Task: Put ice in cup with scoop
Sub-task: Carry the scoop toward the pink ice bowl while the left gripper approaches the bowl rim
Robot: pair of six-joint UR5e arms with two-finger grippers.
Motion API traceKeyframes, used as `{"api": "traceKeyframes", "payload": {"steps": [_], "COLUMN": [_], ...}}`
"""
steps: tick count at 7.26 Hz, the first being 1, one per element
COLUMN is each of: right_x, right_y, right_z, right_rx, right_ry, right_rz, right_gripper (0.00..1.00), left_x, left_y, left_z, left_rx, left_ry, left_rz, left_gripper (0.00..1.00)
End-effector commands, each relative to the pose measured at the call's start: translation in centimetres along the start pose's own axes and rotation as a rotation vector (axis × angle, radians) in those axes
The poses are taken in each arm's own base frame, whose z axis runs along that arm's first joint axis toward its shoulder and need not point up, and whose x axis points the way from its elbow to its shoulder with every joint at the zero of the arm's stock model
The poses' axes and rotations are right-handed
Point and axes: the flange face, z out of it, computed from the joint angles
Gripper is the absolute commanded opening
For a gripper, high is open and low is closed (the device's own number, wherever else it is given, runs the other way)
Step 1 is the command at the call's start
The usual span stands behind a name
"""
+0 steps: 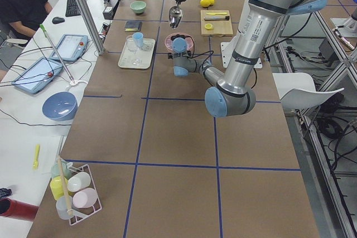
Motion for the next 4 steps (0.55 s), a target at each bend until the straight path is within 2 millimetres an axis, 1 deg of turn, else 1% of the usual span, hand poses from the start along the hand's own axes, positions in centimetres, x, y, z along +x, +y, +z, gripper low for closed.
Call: {"api": "traceKeyframes", "payload": {"steps": [1,2,3,4], "right_x": [0.0,0.3,-0.1,-0.1], "right_y": [-0.3,-1.0,-2.6,-5.0], "right_z": [-0.3,-0.9,-0.8,-1.0], "right_rx": [-0.018,-0.05,-0.08,-0.143], "right_ry": [-0.009,-0.016,-0.025,-0.005], "right_rz": [-0.002,0.0,-0.014,-0.037], "right_gripper": [0.0,0.0,0.0,0.0], "left_x": [-0.5,-0.5,-0.5,-0.5], "left_y": [0.0,-0.5,-0.7,-0.8], "left_z": [0.6,0.7,0.7,0.7], "left_rx": [-0.005,0.0,0.003,0.005], "left_ry": [-0.022,-0.022,-0.021,-0.021], "left_rz": [-0.003,-0.001,0.0,-0.001], "left_gripper": [0.99,0.99,0.99,0.99]}}
